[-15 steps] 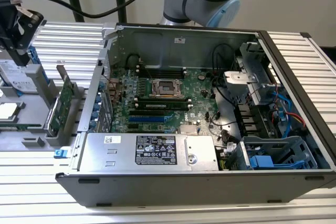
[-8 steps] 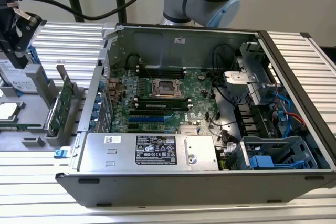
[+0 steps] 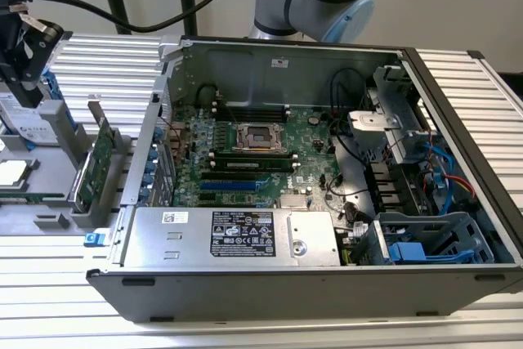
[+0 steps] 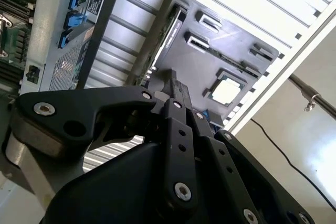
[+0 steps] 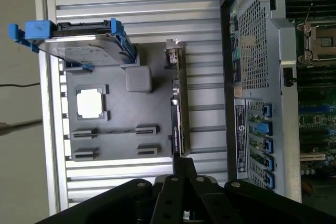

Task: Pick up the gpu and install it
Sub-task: 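Pick up the gpu and move the gpu toward the slot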

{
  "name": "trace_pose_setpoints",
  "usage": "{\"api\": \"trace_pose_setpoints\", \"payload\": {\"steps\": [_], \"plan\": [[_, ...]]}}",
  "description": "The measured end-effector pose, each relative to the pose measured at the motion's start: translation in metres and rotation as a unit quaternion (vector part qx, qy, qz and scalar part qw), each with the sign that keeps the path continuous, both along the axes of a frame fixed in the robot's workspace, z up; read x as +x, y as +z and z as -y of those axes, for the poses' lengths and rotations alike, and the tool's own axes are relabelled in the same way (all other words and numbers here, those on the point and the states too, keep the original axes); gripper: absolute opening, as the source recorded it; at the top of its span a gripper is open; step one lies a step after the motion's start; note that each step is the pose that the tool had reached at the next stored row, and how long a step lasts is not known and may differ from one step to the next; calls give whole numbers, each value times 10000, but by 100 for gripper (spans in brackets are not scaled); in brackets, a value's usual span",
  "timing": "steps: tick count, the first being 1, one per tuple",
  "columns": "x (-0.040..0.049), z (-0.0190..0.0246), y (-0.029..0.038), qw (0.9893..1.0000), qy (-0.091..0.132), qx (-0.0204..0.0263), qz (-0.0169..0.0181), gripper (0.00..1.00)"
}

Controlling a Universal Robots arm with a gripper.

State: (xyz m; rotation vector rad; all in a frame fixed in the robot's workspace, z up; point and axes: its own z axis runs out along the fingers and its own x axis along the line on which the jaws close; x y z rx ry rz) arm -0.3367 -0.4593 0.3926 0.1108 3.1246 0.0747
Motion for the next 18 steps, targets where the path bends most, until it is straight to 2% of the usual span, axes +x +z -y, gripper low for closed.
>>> {"api": "trace_pose_setpoints", "payload": {"steps": [7, 8, 18], "plan": [[-1, 0, 0, 10000, 0, 0, 0, 0], [-1, 0, 0, 10000, 0, 0, 0, 100], [-4, 0, -2, 10000, 0, 0, 0, 100]]}}
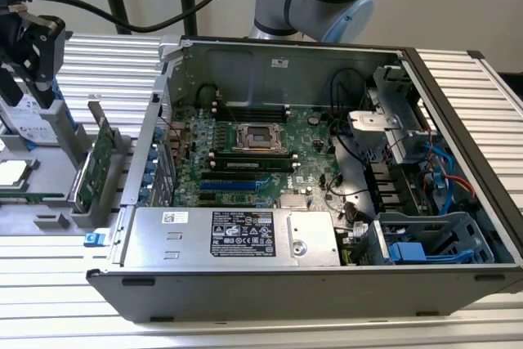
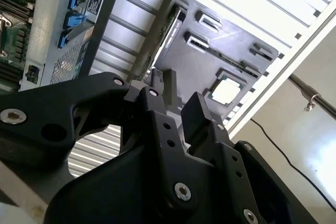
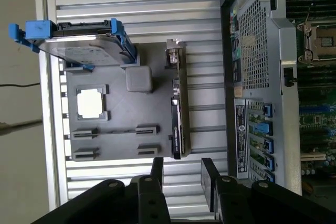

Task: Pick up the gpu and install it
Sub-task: 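Pick up the gpu and move the gpu toward the slot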

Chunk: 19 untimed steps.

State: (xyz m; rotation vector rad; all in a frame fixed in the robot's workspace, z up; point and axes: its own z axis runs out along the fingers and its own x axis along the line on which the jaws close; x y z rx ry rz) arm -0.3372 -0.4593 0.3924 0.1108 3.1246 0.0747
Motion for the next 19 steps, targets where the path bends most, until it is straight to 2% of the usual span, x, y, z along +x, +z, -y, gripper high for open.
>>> {"api": "trace_pose_setpoints", "payload": {"steps": [12, 19], "plan": [[0, 0, -62, 10000, 0, 0, 0, 100], [0, 0, -69, 10000, 0, 0, 0, 100]]}}
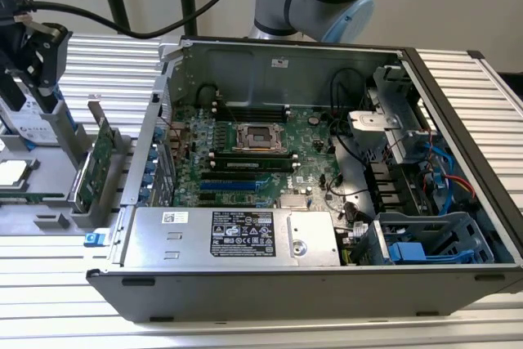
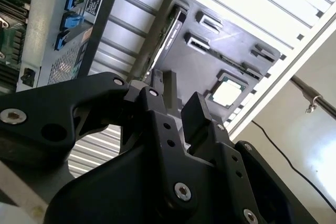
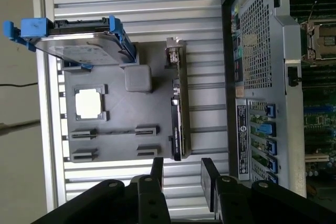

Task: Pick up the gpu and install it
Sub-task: 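Pick up the gpu and move the gpu toward the slot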

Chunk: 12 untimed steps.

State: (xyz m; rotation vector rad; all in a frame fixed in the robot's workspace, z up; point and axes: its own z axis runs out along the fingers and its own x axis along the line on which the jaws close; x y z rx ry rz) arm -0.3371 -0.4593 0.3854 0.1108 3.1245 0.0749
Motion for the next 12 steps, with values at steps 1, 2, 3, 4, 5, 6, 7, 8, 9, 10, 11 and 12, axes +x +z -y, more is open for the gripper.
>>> {"api": "trace_pose_setpoints", "payload": {"steps": [1, 2, 3, 4, 5, 6, 7, 8, 9, 10, 11, 12], "plan": [[0, 0, -1, 10000, 0, 0, 0, 100], [0, 0, -2, 10000, 0, 0, 0, 100], [0, 0, -4, 10000, 0, 0, 0, 100], [0, 0, -7, 10000, 0, 0, 0, 100], [0, 0, -10, 10000, 0, 0, 0, 100], [0, 0, -14, 10000, 0, 0, 0, 100], [0, 0, -17, 10000, 0, 0, 0, 100], [0, 0, -21, 10000, 0, 0, 0, 100], [0, 0, -23, 10000, 0, 0, 0, 100], [0, 0, -27, 10000, 0, 0, 0, 100], [0, 0, -30, 10000, 0, 0, -1, 100], [0, 0, -33, 10000, 0, -1, -1, 100]]}}
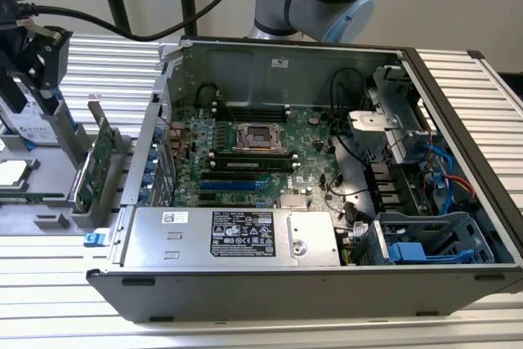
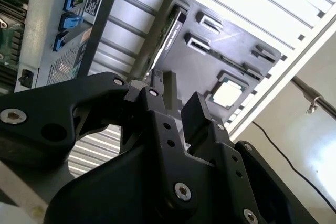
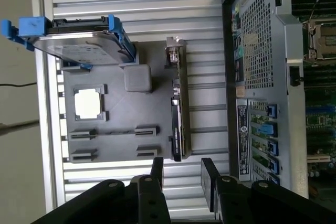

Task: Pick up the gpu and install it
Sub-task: 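Pick up the gpu and move the gpu toward the slot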

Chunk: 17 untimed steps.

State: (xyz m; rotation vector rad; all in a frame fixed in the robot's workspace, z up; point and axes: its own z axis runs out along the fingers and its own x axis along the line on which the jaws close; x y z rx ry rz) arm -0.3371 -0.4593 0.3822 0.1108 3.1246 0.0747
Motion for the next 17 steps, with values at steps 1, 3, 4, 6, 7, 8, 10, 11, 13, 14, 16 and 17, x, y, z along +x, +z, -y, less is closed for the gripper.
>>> {"api": "trace_pose_setpoints", "payload": {"steps": [1, 3, 4, 6, 7, 8, 10, 11, 13, 14, 16, 17], "plan": [[0, 0, -3, 10000, 0, 0, 0, 100], [0, 0, -8, 10000, 0, 0, 0, 100], [0, 0, -10, 10000, 0, 0, 0, 100], [0, 0, -16, 10000, 0, 0, 0, 100], [0, 0, -18, 10000, 0, 0, 0, 100], [0, 0, -21, 10000, 0, 0, 0, 100], [0, 0, -25, 10000, 0, 0, 0, 100], [0, 0, -28, 10000, 0, 0, 0, 100], [0, 0, -33, 10000, 0, 1, 0, 100], [0, 0, -36, 10000, 0, 0, 1, 100], [0, 0, -42, 10000, 0, 0, 0, 100], [0, 0, -45, 10000, 0, 0, 0, 100]]}}
